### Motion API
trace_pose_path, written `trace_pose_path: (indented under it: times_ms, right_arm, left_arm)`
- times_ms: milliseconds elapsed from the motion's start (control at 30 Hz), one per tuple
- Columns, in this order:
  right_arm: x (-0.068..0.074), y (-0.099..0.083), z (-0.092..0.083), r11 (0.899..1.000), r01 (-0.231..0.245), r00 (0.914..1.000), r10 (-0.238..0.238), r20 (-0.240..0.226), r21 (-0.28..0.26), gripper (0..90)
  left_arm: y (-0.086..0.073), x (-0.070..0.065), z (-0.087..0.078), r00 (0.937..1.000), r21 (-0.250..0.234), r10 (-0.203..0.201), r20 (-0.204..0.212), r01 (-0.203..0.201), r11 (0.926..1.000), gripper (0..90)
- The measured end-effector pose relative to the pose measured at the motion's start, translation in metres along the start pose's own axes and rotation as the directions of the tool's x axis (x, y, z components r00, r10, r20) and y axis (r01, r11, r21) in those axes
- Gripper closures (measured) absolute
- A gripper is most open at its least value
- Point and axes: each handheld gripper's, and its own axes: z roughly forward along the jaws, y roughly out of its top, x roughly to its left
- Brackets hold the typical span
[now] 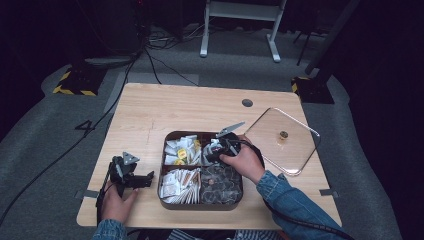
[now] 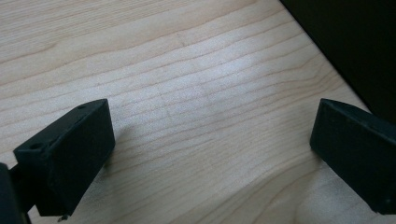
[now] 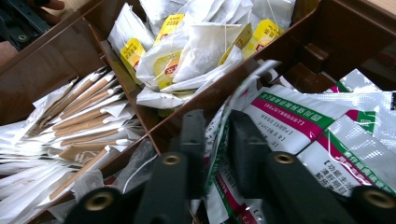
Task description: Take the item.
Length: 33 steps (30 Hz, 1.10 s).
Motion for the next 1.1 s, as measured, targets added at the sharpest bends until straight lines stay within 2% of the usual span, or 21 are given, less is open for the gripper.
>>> trace_pose_path:
  times_ms: [133, 267, 533, 767, 1100]
  right_arm:
    - [0.0, -0.001, -0.002, 1.0, 0.006, 0.9999, -0.006, 0.011, -0.005, 87.5]
    - [-0.002, 0.0, -0.008, 1.0, 0.007, 0.9997, -0.007, 0.023, -0.017, 88.4]
    - [-0.003, 0.001, -0.021, 0.999, -0.008, 0.9998, 0.008, 0.02, -0.045, 89.3]
    - [-0.003, 0.002, -0.04, 0.995, -0.016, 0.9998, 0.017, 0.005, -0.1, 89.7]
    - [0.0, -0.001, -0.062, 0.984, -0.023, 0.9996, 0.02, -0.02, -0.178, 89.7]
  left_arm:
    - [0.0, 0.0, 0.0, 1.0, 0.0, 0.0, 0.0, 0.0, 1.0, 0.2]
    - [0.0, 0.0, 0.0, 1.0, 0.0, -0.001, 0.0, 0.001, 1.0, 0.2]
    - [0.0, 0.0, 0.0, 1.0, 0.0, 0.001, 0.001, -0.001, 1.0, 0.2]
    - [0.0, 0.0, 0.0, 1.0, 0.0, 0.002, 0.002, -0.002, 1.0, 0.2]
    - [0.0, 0.0, 0.0, 1.0, 0.0, 0.002, 0.003, -0.002, 1.0, 0.2]
